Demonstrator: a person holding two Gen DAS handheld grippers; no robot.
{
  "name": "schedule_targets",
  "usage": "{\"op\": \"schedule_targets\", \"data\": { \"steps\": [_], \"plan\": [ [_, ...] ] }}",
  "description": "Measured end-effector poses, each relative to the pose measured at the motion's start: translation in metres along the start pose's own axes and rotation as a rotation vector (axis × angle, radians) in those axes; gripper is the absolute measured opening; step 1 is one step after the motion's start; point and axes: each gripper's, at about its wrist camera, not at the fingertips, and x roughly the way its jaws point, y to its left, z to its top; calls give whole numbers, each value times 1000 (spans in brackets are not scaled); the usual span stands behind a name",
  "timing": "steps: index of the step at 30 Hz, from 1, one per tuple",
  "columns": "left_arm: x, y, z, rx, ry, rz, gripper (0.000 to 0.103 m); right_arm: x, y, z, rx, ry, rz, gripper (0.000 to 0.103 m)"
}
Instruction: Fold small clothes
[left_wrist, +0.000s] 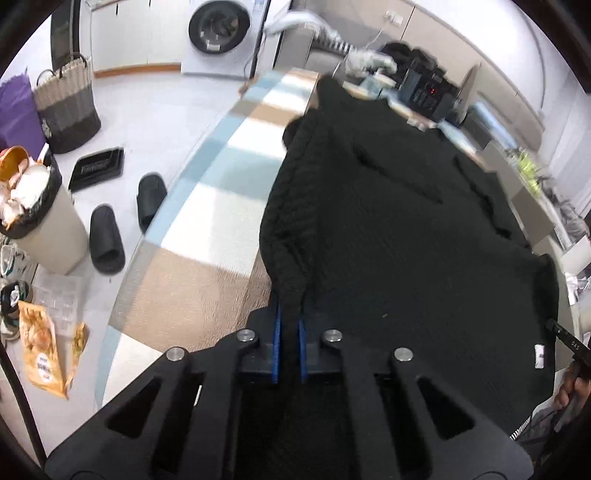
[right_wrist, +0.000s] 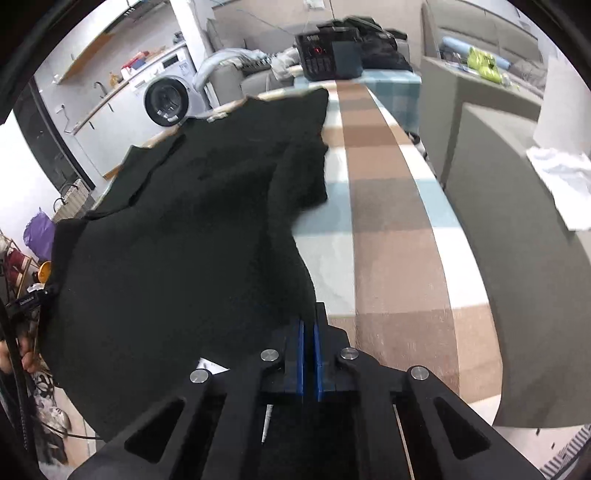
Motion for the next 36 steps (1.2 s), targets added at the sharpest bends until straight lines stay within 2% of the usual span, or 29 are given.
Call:
{"op": "schedule_targets", "data": {
  "steps": [3,7,10,15,21,25,26,29,30,31,32,34,36],
  "plan": [
    [-19,-3,7,-7,-80,-30,3,-23,-5,6,44,-107,47,4],
    [-35,-5,26,-40,-167,-53,3,-43,-8,20,88,-222,48,4],
    [-38,-7,45,-66,-217,-60,3,-46,-9,37,128,-285,44,4],
    [-26,-17,81,-83,-254,-73,3,-32,-9,75,189,-334,42,4],
    [16,-25,125,-92,-228,-72,3,5,-15,113,280,-312,25,4],
    [52,-27,143,-98,-179,-53,4,36,-17,128,286,-254,-1,4],
    [63,-25,145,-108,-162,-45,4,43,-19,130,282,-235,-7,8],
    [89,-23,142,-125,-100,-32,28,59,-24,132,290,-173,-37,19],
    [94,-23,140,-128,-82,-37,42,59,-25,130,298,-170,-41,24],
    [97,-24,137,-129,-76,-43,46,58,-26,126,303,-166,-45,38],
    [97,-25,133,-118,-88,-48,49,58,-27,122,307,-168,-46,47],
    [101,-30,132,-77,-83,-19,62,57,-28,115,315,-167,-27,47],
    [104,-31,126,-65,-75,-9,65,63,-28,113,320,-145,-3,49]
  ]
}}
